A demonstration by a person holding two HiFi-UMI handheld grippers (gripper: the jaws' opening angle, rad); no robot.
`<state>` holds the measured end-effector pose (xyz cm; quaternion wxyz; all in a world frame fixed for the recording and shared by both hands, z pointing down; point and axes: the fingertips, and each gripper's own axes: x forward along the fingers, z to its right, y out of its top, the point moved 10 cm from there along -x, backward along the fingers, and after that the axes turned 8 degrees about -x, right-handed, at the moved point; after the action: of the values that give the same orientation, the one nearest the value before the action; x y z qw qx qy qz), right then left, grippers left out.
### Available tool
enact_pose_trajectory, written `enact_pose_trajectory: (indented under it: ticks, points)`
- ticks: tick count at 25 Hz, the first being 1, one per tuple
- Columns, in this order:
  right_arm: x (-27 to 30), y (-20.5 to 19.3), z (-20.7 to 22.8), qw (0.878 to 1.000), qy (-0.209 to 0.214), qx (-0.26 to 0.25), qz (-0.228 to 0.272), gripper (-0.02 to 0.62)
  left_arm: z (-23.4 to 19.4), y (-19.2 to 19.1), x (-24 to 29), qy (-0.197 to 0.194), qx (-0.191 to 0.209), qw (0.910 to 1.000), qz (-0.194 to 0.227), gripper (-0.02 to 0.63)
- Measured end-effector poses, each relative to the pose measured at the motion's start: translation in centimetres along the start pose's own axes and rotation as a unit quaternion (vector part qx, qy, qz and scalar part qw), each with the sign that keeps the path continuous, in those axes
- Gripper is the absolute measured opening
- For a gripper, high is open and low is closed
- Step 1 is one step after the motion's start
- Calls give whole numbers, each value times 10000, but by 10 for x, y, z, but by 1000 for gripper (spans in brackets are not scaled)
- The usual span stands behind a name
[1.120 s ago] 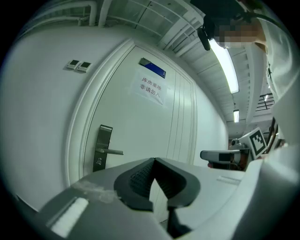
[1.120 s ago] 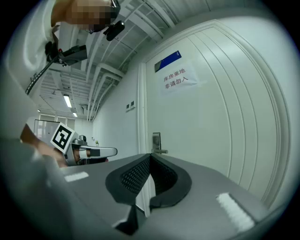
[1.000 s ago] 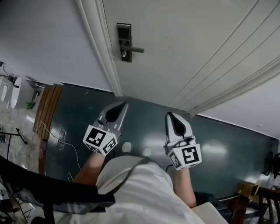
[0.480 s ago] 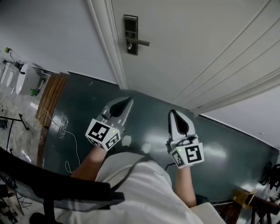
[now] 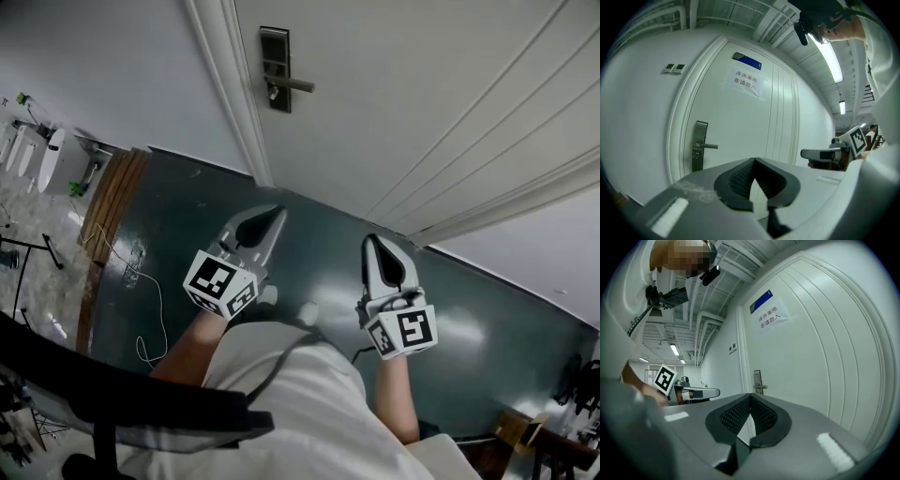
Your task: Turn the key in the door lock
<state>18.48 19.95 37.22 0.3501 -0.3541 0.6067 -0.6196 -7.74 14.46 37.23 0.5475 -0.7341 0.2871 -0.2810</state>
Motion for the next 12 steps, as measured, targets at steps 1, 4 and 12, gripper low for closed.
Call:
enact_pose_trajectory:
  ticks: [1,4,12]
  points:
    - [-3,0,1,10000,19,-14,-11,8,4,-1,-1,44,10,10000,-4,6]
    - [-12,-2,5,10000,42,-13,-24,8,12,-4,-3,163,35,9999,24,6]
    - [-20,-6,20,10000,13,69,32,8,19,-7,4,404,227,9988,-132,5]
